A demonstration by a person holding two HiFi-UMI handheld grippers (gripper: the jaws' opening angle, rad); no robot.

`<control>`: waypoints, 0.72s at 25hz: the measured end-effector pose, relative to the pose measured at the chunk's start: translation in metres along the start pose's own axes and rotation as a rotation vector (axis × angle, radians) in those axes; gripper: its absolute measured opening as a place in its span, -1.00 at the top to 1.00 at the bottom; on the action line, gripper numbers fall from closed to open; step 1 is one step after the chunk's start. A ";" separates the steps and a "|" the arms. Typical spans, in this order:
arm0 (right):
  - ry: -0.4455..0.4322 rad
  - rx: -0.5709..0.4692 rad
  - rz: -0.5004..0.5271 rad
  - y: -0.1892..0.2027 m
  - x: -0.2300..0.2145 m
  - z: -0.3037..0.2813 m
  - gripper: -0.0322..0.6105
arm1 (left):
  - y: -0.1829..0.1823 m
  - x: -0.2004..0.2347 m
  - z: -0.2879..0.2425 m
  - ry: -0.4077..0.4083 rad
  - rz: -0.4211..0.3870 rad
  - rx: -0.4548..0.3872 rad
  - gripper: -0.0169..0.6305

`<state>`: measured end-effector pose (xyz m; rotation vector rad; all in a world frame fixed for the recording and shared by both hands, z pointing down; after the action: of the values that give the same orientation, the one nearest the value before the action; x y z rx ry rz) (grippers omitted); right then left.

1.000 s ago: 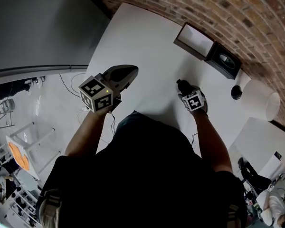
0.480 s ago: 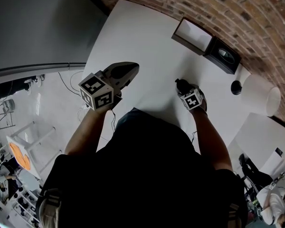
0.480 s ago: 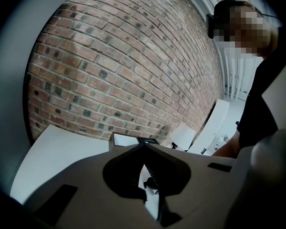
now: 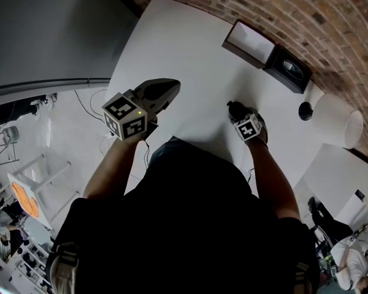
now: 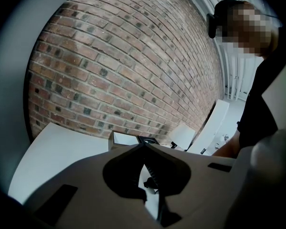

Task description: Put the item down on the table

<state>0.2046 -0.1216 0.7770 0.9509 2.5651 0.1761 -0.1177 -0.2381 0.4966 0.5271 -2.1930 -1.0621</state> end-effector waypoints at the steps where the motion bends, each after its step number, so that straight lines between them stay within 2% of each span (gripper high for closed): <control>1: 0.000 0.000 0.002 0.000 0.000 -0.001 -0.23 | 0.000 0.000 0.000 0.000 0.001 0.001 0.90; 11: 0.020 0.007 0.023 -0.001 0.003 -0.001 -0.25 | 0.000 -0.002 -0.002 0.004 0.001 0.005 0.90; 18: 0.024 0.049 0.023 0.006 0.003 -0.005 -0.26 | 0.000 -0.004 -0.005 0.010 -0.002 0.009 0.90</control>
<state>0.2043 -0.1149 0.7822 1.0026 2.5926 0.1321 -0.1115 -0.2387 0.4975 0.5368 -2.1902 -1.0490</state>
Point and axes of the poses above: the fingertips, and each gripper's own axes: z backward along the fingers, x to its left, y out of its underside, the point moved 9 cm from there along z, backward along the fingers, and after that the axes turned 14 degrees about -y, right-handed, at the moved point
